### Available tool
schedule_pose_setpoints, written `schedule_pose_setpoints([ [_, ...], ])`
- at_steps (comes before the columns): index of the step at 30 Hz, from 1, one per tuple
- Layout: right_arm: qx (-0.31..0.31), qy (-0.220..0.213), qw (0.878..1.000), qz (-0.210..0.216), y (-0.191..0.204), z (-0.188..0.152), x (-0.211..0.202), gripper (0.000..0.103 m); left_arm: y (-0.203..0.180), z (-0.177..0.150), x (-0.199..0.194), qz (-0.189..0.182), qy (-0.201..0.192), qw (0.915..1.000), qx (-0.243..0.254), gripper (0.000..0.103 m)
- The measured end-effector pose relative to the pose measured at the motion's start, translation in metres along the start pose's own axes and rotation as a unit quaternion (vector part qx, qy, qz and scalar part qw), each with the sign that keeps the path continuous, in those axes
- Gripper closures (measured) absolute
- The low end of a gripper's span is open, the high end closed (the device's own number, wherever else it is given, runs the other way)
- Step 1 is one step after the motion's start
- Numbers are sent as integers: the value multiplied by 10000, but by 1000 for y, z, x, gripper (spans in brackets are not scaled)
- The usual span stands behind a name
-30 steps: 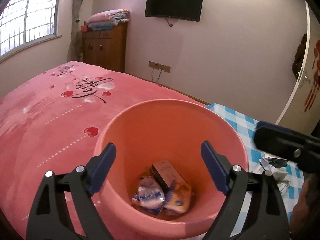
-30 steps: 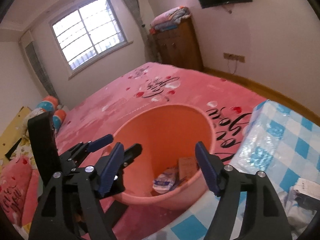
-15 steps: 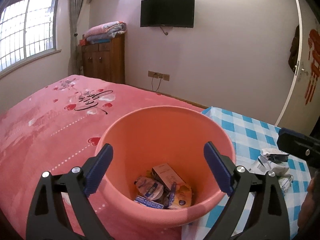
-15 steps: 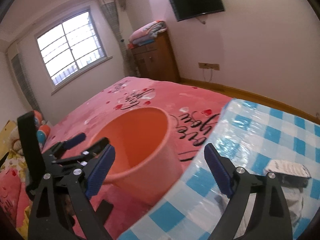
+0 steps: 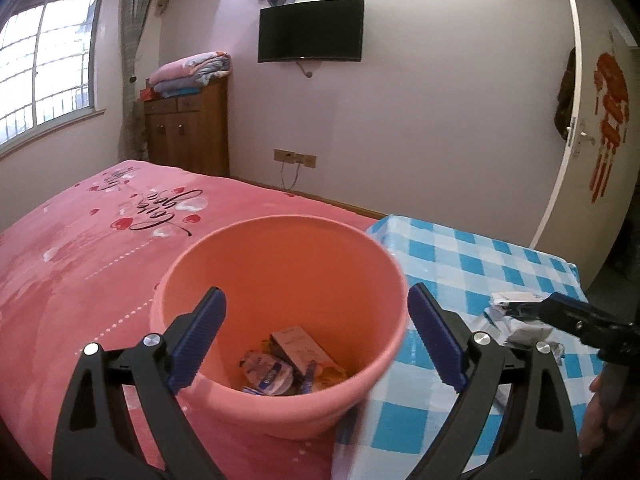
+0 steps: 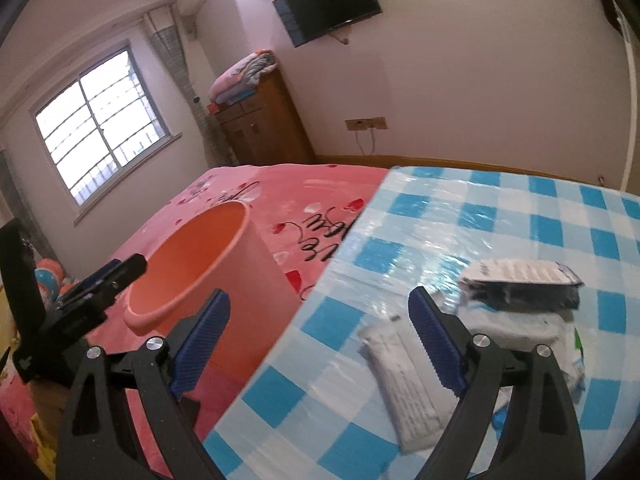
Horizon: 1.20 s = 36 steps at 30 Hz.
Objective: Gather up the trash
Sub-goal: 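Move both open tools back to the grey packages on the table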
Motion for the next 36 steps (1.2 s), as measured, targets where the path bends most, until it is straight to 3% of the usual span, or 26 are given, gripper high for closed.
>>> schedule_pose_setpoints([
  [15, 389, -115, 9976, -567, -61, -44, -35, 13, -72, -30, -5, -487, 80, 9970, 598, 10],
  [28, 987, -188, 9908, -909, -133, -80, -52, 13, -143, -85, 31, -934, 815, 9864, 1078, 10],
  [36, 1281, -156, 9861, -1050, -165, -98, -55, 13, -162, -107, 48, -1097, 1207, 9810, 1047, 11],
])
Point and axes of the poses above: each gripper's, at about its wrist camera, not at the fingertips, and x roughly the way its jaws point, y to its left, z to its top, the point moved 3 cm from there along x, roughly the way its jaws point, and after that the axes turned 11 degrees about -x, right-handed, at the moved point
